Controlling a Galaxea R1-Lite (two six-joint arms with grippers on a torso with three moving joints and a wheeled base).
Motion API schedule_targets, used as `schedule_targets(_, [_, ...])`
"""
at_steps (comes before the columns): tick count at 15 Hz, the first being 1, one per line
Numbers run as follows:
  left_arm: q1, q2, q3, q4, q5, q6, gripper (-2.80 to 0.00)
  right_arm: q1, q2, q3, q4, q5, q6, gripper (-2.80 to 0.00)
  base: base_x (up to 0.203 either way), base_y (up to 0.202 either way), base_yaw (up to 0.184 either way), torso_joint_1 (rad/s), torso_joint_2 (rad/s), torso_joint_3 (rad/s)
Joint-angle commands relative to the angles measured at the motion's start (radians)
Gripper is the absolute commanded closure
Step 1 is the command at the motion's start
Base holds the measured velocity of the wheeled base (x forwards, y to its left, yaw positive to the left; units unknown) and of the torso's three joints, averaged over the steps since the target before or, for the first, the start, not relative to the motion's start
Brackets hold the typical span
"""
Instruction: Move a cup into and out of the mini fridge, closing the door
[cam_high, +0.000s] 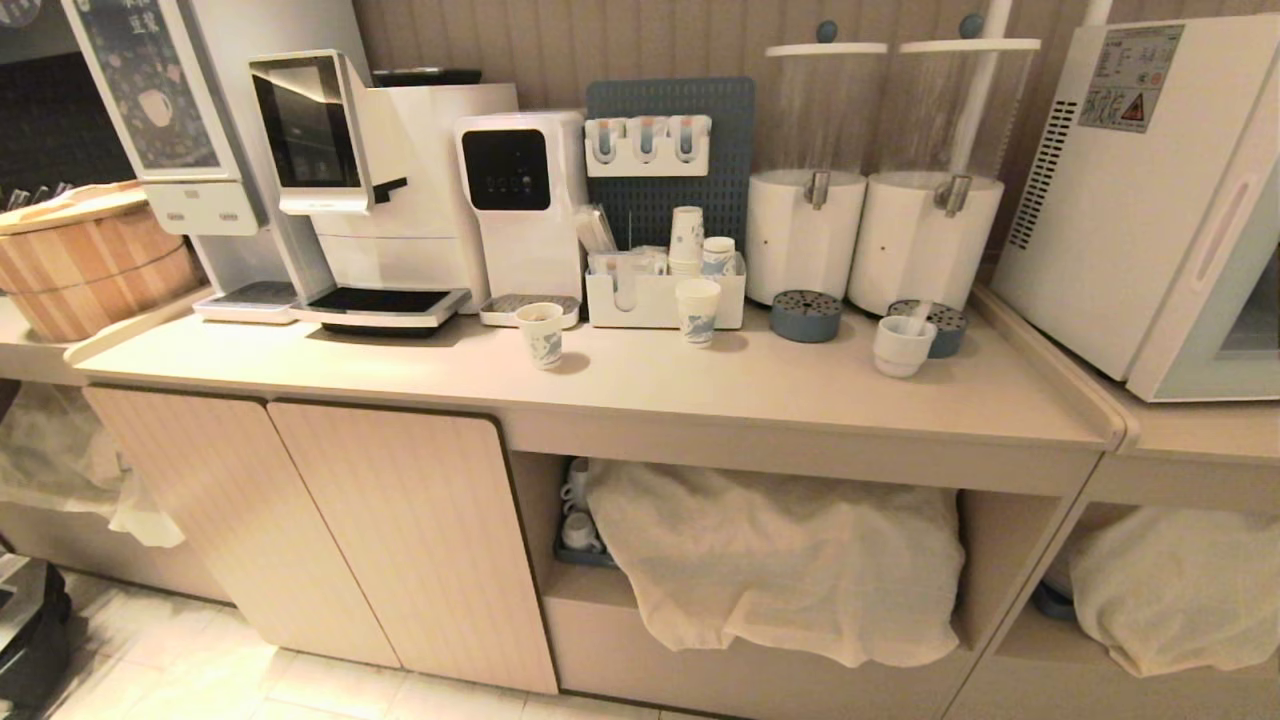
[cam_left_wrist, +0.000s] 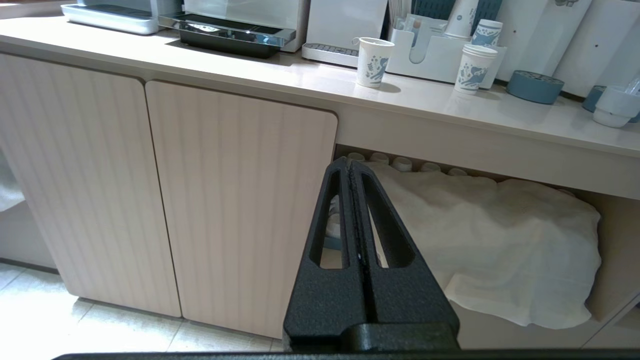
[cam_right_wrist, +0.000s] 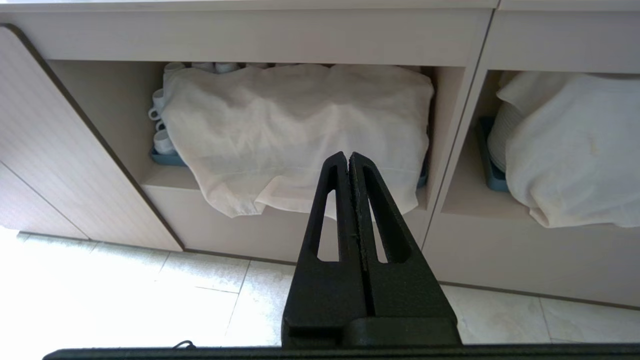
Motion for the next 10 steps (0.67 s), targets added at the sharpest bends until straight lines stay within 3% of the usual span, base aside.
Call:
schedule_targets(1, [0.0,-0.005,0.04,-0.001,0.0,-0.001,0.0,0.0,-0.002,0.0,0.001,0.001,0.0,0.0,0.0,0.0,0.0,0.0,0.0,0.0])
schedule_targets(10, [0.001,-0.005,0.04,-0.001,0.0,-0.001,0.0,0.0,-0.002,0.001,-0.002,-0.012,0.008,0.0,0.0,0.0,0.0,0.0,0.0,0.0])
